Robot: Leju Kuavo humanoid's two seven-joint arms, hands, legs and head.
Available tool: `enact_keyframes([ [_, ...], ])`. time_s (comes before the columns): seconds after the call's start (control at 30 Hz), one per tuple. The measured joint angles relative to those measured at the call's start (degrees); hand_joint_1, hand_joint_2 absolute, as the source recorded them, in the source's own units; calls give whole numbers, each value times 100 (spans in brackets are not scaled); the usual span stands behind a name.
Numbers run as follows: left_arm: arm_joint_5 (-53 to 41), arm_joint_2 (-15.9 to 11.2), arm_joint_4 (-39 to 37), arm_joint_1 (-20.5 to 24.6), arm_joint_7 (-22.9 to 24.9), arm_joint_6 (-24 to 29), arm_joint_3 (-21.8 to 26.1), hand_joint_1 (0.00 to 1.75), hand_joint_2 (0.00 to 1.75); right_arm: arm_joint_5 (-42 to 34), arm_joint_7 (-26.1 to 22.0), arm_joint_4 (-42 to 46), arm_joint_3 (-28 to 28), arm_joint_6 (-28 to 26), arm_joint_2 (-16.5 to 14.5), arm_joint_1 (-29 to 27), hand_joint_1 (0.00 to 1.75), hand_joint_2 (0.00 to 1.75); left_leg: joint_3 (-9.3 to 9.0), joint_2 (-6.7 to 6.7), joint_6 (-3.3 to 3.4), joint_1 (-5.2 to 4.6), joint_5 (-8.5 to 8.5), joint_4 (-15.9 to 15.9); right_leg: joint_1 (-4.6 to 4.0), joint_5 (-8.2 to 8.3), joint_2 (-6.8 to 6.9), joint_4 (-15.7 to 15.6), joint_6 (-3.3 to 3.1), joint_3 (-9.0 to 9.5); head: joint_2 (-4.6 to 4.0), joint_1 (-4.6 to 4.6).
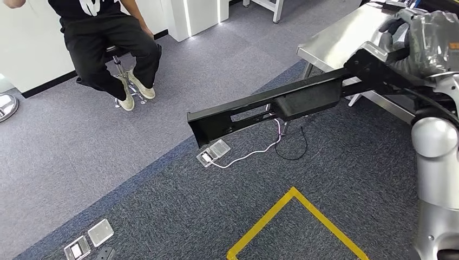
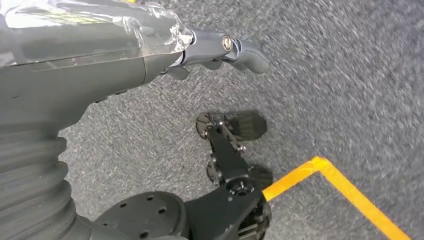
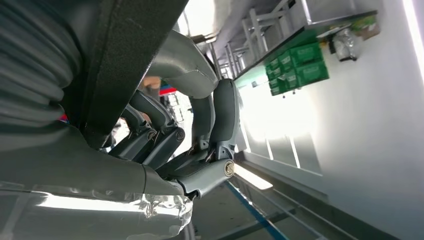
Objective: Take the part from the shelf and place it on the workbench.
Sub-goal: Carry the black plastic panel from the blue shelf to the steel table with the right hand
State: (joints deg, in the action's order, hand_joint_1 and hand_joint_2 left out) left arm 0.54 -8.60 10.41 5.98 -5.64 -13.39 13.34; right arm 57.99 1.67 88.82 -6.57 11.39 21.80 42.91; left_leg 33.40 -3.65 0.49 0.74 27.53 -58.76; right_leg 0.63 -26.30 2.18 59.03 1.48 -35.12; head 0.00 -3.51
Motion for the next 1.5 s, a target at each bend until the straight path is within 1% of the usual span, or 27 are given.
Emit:
enact_keyframes([
  [0.03,-2,1,1,0,0,-1,-1,0,175,7,0,-1,0,0,1,1,175,175,-11,-31,-29,-11,7,0,-25,-19,-27,-9,-48,0,0,-3],
  [0.1,-4,1,1,10,0,-2,-1,0,175,19,0,1,0,-2,2,4,175,175,-43,-57,-91,-2,43,-12,-11,-8,-117,-20,-134,2,0,17],
  [0.17,-4,1,2,25,0,-3,-1,0,175,26,-1,3,0,-6,2,18,175,175,44,83,-140,20,233,-277,9,7,-182,-40,-207,18,0,58],
  [0.23,-7,1,1,15,0,-3,-1,0,175,31,-1,3,-1,-8,-1,20,175,175,376,261,-157,25,591,-990,0,7,-255,-41,-255,24,0,143],
  [0.27,-8,1,0,2,0,-3,-1,0,175,36,-1,3,-1,-8,-2,13,175,175,570,296,-158,23,731,-1374,-12,4,-300,-37,-268,25,0,187],
  [0.3,-10,1,0,-9,0,-3,-1,0,175,42,-1,3,-1,-7,-3,7,175,175,712,312,-152,18,780,-1629,-23,1,-351,-32,-276,26,0,220],
  [0.33,-11,1,0,-15,0,-3,-1,0,175,48,-1,3,-1,-7,-3,3,175,175,756,319,-137,13,711,-1669,-33,-3,-405,-25,-279,29,0,246],
  [0.43,-13,1,2,-14,0,-3,-1,0,175,52,-1,3,-1,-7,-3,3,175,175,539,350,-76,0,256,-1083,-44,-15,-525,-4,-280,38,0,297],
  [0.5,-13,1,1,-13,0,-3,-1,0,175,52,-1,3,-1,-7,-3,4,175,175,479,362,-65,-2,172,-939,-43,-18,-541,-1,-279,39,0,304],
  [0.6,-16,2,1,-2,10,-2,-1,0,175,58,0,2,-1,0,1,-3,175,175,208,510,5,-5,-35,-242,-16,-31,-714,23,-168,-10,0,331],
  [0.63,-17,3,1,6,15,-1,-1,0,175,60,0,1,-1,3,6,-2,175,175,113,528,43,0,-102,-6,-11,-74,-701,75,-115,-41,0,331],
  [0.67,-17,4,2,15,17,-1,-1,0,175,60,0,1,-1,2,10,5,175,175,91,468,75,10,-119,36,-12,-171,-605,209,-78,-100,0,315],
  [0.73,-16,7,0,10,19,-1,-1,0,175,59,-1,1,-1,2,14,13,175,175,69,366,107,16,-134,73,-11,-499,-360,800,-26,-366,0,243],
  [0.77,-16,8,0,2,19,-1,-1,0,175,60,-1,0,-1,2,14,7,175,175,70,315,112,17,-133,72,3,-656,-305,1170,-2,-545,0,205],
  [0.8,-15,11,-1,-5,20,-1,-1,0,175,61,-1,-1,-1,2,14,-4,175,175,71,263,110,19,-127,68,18,-730,-281,1435,19,-678,0,173],
  [0.83,-15,14,0,-7,21,-1,-1,0,175,61,-1,-1,-1,3,14,-11,175,175,70,211,104,24,-119,60,35,-698,-264,1515,37,-722,0,140],
  [0.87,-15,17,0,-6,22,-1,-1,0,175,62,-1,-2,-1,3,14,-11,175,175,66,164,91,33,-105,48,50,-559,-241,1363,54,-651,0,111],
  [0.93,-15,20,0,-1,22,0,-1,0,175,62,-1,-1,-1,3,14,5,175,175,55,79,41,47,-61,9,56,-191,-102,613,75,-279,0,48],
  [1.0,-15,22,1,1,22,1,-2,0,175,63,3,-1,-1,3,14,20,175,175,47,18,-26,35,-21,-35,25,-29,-11,94,18,-40,0,-9],
  [1.1,-16,23,2,3,22,3,-3,0,175,63,17,-1,-1,3,15,25,175,175,9,-61,-129,25,-3,-22,-7,-30,-115,36,-127,-38,0,-8],
  [1.17,-17,23,2,15,21,4,-3,0,175,62,20,2,-1,2,14,46,175,175,40,36,-185,41,139,-185,11,-5,-182,1,-207,-18,0,25],
  [1.23,-17,23,2,13,20,4,-3,0,175,62,22,3,-2,2,10,58,175,175,286,218,-204,44,482,-788,12,10,-244,-17,-262,-4,0,99],
  [1.3,-17,26,0,-8,20,4,-3,0,175,61,25,2,-3,2,4,50,175,175,632,296,-198,30,751,-1501,-16,8,-332,-11,-287,-5,0,184],
  [1.33,-17,27,0,-16,20,4,-3,0,175,61,25,1,-3,2,2,47,175,175,715,311,-183,20,743,-1643,-32,6,-385,-4,-293,-4,0,216],
  [1.37,-17,27,-1,-19,19,4,-3,0,175,61,25,1,-3,2,1,46,175,175,696,323,-154,8,621,-1559,-47,4,-440,4,-298,-2,0,244],
  [1.43,-16,25,0,-17,17,4,-3,0,175,61,25,1,-4,2,0,48,175,175,417,438,-66,-20,203,-856,-65,-1,-547,17,-300,1,0,295],
  [1.5,-16,20,0,-20,14,3,-3,0,175,61,26,-2,-5,1,-2,53,175,175,167,639,-1,-30,-39,-221,-70,-4,-647,32,-280,-23,0,311],
])
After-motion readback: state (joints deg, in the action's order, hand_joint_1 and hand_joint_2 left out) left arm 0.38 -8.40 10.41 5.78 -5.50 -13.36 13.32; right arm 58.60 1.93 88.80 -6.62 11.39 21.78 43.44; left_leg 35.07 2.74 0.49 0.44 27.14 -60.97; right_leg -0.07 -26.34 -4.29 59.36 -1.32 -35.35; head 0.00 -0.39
